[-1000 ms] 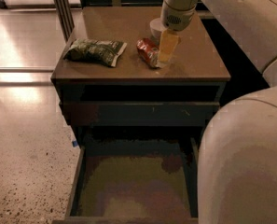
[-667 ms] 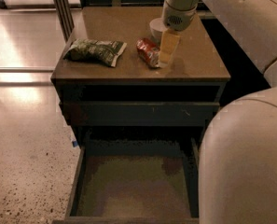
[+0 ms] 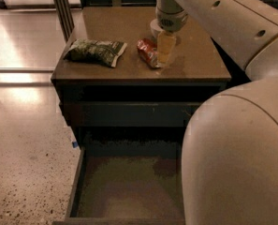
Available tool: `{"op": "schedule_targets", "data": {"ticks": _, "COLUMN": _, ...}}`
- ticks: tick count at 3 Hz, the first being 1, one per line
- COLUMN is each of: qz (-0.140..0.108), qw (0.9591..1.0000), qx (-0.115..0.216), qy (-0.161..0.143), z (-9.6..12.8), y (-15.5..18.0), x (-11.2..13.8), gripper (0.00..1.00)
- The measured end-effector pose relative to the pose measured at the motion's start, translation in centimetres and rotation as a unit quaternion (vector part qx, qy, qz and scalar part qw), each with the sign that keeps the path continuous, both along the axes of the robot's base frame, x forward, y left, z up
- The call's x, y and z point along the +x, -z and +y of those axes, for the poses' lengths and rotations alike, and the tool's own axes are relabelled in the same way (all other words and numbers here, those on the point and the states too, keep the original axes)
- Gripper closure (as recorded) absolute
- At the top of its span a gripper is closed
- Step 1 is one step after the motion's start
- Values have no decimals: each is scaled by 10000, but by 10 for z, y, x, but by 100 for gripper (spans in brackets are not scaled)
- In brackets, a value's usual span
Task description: Place coke can into middle drawer
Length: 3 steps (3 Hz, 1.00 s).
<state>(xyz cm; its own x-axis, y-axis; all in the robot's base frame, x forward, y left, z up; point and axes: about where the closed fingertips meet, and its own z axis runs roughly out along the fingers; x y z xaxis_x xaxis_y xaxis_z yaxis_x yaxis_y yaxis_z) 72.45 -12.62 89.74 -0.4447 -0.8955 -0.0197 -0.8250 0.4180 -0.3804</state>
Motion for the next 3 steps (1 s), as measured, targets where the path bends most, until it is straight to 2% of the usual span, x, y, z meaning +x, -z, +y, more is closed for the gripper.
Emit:
{"op": "schedule_targets", "data": {"ticks": 1, "qz": 117, "qw": 9984, "qx": 548, "qy": 71, "z": 3, "y": 10, "x": 5, "gripper": 0}}
{"op": "schedule_targets", "data": {"ticks": 2, "qz": 151, "qw": 9933, "qx": 1149, "qy": 3, "z": 20, "y": 6, "x": 10, "gripper": 0}}
{"op": "schedule_targets", "data": {"ticks": 3, "qz": 151, "qw": 9933, "qx": 1149, "qy": 3, "z": 20, "y": 6, "x": 10, "gripper": 0}}
